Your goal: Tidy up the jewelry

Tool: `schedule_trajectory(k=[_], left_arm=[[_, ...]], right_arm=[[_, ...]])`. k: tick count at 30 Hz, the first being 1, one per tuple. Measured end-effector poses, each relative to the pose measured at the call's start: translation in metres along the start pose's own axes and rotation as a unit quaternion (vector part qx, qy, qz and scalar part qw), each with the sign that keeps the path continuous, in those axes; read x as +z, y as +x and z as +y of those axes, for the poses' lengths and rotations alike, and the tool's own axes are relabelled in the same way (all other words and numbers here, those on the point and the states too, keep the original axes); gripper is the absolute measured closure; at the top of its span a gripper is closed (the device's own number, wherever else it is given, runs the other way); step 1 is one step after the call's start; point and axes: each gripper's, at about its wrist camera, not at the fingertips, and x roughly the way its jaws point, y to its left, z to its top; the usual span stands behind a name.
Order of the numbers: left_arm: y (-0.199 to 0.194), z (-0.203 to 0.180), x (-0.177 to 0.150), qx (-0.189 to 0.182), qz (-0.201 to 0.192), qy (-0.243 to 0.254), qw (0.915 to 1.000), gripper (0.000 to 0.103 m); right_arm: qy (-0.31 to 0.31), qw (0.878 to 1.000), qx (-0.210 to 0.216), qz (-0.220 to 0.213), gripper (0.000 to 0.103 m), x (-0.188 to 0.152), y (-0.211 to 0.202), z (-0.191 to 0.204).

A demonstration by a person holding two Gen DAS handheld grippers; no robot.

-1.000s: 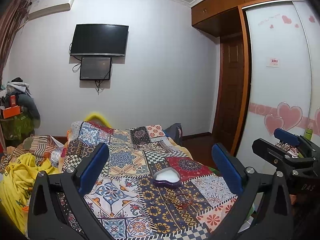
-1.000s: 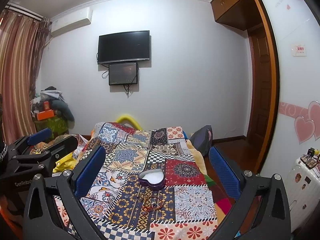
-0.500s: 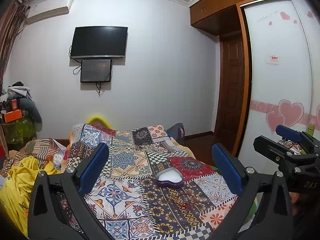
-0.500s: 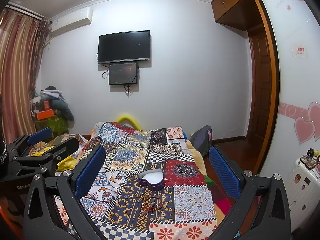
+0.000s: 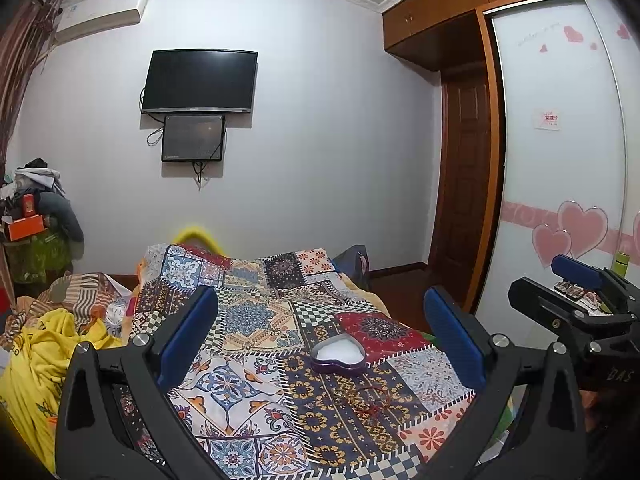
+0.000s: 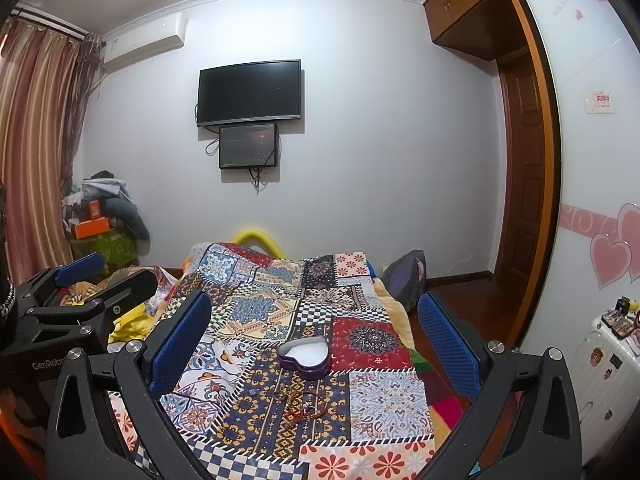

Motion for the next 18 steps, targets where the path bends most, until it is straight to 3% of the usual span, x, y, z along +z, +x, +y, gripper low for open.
schedule_trajectory(k=[18], left_arm=[[0.021, 0.003, -0.006, -0.002, 0.017, 0.001, 0.9999, 0.0]], right_arm=[[0.001, 1.0, -0.006, 0.017, 0.0, -0.005, 0.02, -0.006]])
